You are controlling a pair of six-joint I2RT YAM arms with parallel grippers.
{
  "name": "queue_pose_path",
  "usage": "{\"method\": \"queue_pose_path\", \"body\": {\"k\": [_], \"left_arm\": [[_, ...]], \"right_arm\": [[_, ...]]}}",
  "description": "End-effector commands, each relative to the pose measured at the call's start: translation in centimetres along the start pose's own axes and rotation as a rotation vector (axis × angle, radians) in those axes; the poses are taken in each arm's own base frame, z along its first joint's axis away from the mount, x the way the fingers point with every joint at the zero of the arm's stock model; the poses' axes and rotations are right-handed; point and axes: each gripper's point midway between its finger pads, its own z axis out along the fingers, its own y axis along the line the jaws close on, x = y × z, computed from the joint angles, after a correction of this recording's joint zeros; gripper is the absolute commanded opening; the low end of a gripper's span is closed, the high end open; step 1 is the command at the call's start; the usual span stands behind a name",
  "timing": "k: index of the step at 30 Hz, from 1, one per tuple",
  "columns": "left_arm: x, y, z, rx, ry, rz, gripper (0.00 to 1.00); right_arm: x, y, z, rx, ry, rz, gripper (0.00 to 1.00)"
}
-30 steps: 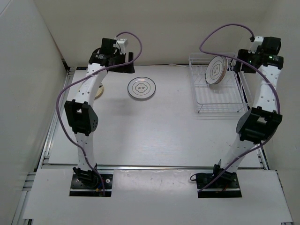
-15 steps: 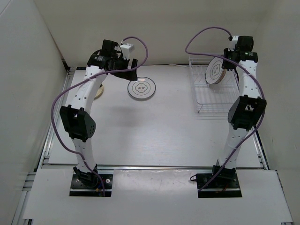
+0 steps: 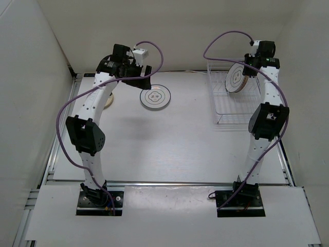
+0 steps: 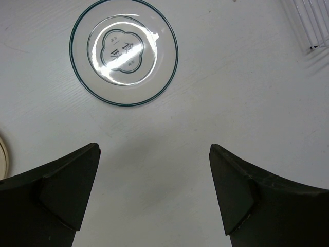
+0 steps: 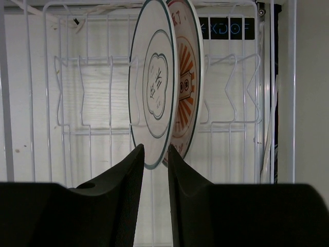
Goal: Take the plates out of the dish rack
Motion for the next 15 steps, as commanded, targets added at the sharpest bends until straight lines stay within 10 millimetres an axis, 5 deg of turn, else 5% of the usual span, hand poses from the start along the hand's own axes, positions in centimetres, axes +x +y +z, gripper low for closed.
{"method": "queue_pose_path", "body": {"k": [1, 15], "left_arm": [[-0.4, -1.2, -0.7, 0.006, -0.016, 0.034, 0.99], [0.1, -0.6, -0.2, -0.021, 0.004, 0.028, 0.99]], "right_arm": [[-2.4, -1.0, 0.1, 0.033, -0.082, 0.002, 0.29], [-0.3, -1.0, 3.6, 0.039, -0.032, -0.007, 0.3]]}}
